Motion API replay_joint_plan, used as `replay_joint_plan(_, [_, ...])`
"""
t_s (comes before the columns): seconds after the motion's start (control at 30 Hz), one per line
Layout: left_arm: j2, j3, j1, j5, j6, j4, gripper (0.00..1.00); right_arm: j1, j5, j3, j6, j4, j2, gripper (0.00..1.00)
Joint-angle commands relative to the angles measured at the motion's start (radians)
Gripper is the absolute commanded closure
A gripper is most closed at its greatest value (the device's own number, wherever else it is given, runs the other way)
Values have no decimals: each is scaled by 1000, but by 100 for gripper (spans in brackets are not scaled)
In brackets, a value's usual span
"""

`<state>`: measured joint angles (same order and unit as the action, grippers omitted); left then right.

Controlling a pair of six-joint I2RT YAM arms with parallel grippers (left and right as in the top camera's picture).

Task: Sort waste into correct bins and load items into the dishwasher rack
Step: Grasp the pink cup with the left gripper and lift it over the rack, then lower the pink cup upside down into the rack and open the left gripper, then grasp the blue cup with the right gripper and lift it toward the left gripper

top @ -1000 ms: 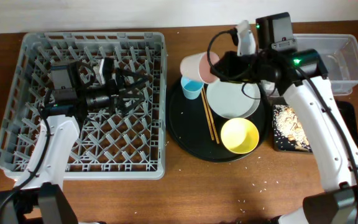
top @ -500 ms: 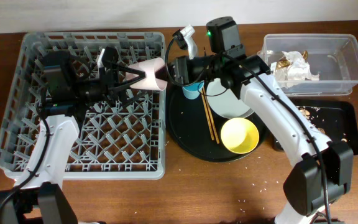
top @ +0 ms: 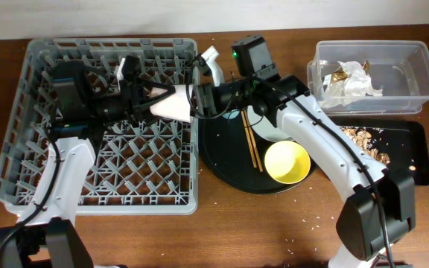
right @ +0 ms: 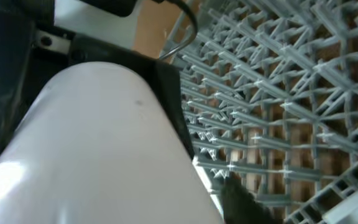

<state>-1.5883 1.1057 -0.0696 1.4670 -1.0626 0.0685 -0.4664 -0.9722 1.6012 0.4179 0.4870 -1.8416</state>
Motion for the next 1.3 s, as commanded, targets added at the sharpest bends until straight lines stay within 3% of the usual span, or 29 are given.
replay_joint_plan(0.0, [-1, 9, 3, -16, 21, 18, 55, -8, 47, -4, 2, -4, -1, 43])
replay_joint_plan(0.17, [-1, 9, -32, -16, 21, 142, 55, 116, 5, -4, -34, 22, 0, 31])
replay_joint_plan(0.3, [-1, 9, -40, -6, 69, 450, 54, 311, -95, -4, -48, 42, 0, 28])
replay_joint_plan(0.37, [-1, 9, -41, -52, 69, 473, 55, 406, -97, -4, -98, 120, 0, 26])
replay_joint_plan(0.47, [-1, 10, -58, -300, 96, 251, 55, 452, -90, -4, -207, 252, 0, 25])
replay_joint_plan(0.57, [-1, 79, -57, -348, 242, 68, 55, 452, -43, -4, -273, 331, 0, 25])
replay_joint_plan(0.6, [-1, 163, -57, -419, 350, -132, 55, 452, -33, -4, -293, 345, 0, 25])
replay_joint_plan(0.63, [-1, 303, -53, -571, 512, -421, 55, 452, -32, -4, -311, 356, 0, 25])
replay_joint_plan(0.7, [-1, 530, -1, -890, 713, -806, 55, 452, 24, -4, -310, 375, 0, 22])
replay_joint_plan(0.8, [-1, 697, 164, -1288, 792, -1217, 55, 452, 43, -4, -311, 385, 0, 22])
replay_joint_plan(0.87, [-30, 670, 277, -1394, 780, -1384, 55, 452, 43, -4, -314, 385, 0, 22])
replay_joint_plan(0.93, [-90, 617, 361, -1468, 734, -1478, 55, 452, 43, -4, -314, 388, 0, 22])
replay_joint_plan(1.03, [-173, 502, 413, -1468, 689, -1474, 60, 452, 43, -4, -314, 394, 0, 22])
replay_joint_plan(1.23, [-196, 317, 414, -1467, 689, -1194, 60, 449, 68, -4, -314, 399, 0, 22])
replay_joint_plan(1.27, [-196, 300, 414, -1468, 689, -1186, 56, 445, 69, -4, -314, 399, 0, 22])
